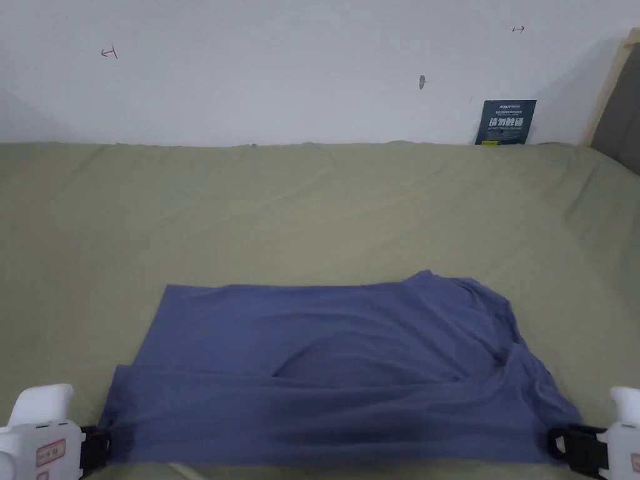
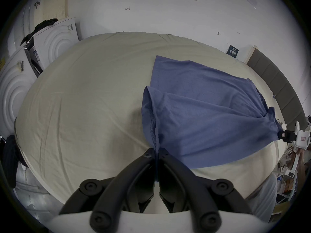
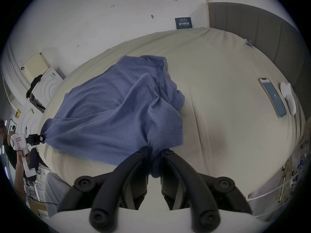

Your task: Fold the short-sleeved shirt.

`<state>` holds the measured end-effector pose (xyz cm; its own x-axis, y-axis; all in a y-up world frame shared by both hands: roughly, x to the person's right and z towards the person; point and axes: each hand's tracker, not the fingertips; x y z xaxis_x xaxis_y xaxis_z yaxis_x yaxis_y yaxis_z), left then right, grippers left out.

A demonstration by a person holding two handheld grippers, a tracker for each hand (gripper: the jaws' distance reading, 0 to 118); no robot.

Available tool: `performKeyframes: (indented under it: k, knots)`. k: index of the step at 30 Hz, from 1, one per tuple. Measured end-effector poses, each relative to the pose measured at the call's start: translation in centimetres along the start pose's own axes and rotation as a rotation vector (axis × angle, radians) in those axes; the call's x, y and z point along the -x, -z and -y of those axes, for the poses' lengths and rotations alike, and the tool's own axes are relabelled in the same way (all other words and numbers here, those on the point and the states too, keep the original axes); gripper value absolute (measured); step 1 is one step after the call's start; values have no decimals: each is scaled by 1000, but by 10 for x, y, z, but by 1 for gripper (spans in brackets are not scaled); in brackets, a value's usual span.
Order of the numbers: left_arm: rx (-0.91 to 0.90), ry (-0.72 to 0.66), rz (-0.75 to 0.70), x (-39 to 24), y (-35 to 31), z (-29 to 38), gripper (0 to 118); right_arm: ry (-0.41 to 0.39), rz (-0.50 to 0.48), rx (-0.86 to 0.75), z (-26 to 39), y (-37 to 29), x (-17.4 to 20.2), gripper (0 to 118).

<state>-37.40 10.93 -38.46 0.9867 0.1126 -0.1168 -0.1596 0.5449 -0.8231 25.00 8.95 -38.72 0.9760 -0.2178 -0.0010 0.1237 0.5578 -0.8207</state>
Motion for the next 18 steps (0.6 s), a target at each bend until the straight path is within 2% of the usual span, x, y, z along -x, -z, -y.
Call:
performKeyframes:
  k: [7, 18]
  knots:
    - [11, -24, 18, 5, -32, 55, 0, 46, -13, 17, 50, -28, -8, 15]
    - [15, -37, 26, 8, -31, 60, 0, 62, -10, 26, 57, -29, -7, 16]
